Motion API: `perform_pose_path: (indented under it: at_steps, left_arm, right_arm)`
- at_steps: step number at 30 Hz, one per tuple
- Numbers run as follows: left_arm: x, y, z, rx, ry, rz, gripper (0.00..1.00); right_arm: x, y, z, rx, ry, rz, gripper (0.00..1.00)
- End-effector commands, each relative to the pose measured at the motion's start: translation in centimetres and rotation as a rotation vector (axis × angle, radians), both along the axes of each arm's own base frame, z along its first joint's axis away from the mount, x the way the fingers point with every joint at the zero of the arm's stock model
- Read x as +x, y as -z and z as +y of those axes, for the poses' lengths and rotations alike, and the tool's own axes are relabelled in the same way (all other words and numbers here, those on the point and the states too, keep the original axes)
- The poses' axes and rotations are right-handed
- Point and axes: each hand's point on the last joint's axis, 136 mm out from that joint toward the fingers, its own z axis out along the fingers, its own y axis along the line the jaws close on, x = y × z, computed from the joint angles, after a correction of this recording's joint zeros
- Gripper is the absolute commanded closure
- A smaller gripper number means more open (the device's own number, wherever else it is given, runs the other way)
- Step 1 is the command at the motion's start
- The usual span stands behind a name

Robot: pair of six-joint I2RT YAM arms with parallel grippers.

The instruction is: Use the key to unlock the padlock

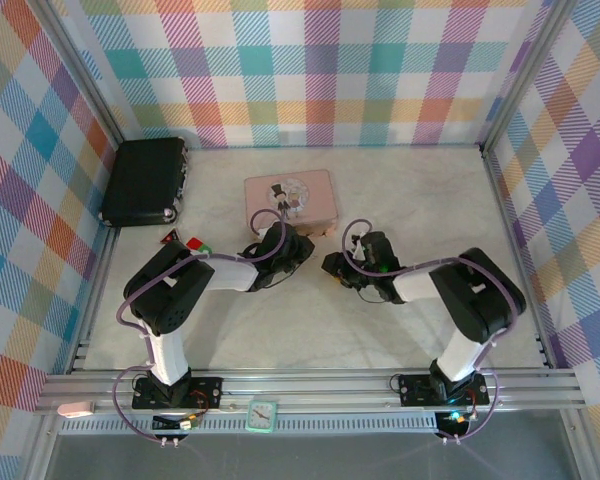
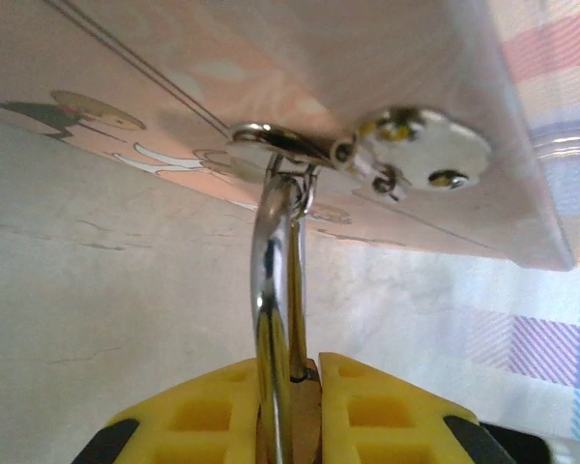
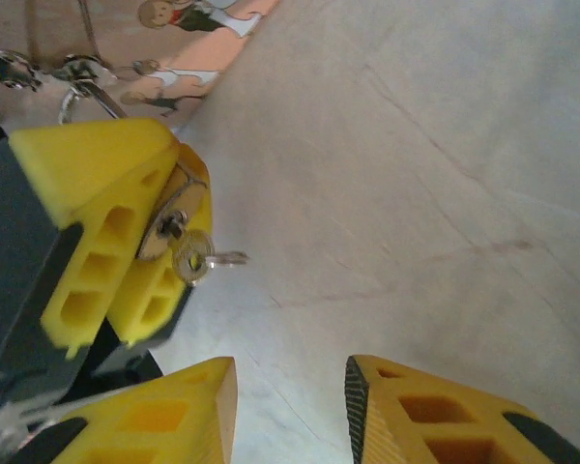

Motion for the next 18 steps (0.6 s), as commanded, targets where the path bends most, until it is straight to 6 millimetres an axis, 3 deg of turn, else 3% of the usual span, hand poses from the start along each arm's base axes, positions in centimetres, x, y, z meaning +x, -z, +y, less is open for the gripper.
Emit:
perform_pose_path:
  at_steps: [1, 9, 18]
  left_arm:
    - [0.8, -4.1, -1.2, -0.144, 0.001, -0.085, 1.00]
    - [0.9, -4.6, -0.8, -0.153, -0.019, -0.099, 1.00]
    - [0.9, -5.2, -1.0, -0.195, -0.028, -0.104, 1.00]
  right_arm:
    - [1.5, -4.4, 2.0, 0.251, 0.020, -0.094, 0.66]
    - [2.3, -4.3, 1.2, 0.335, 0.119, -0.111, 0.66]
    - [3.2, -4.2, 1.8, 0.373, 0.129, -0.092, 0.66]
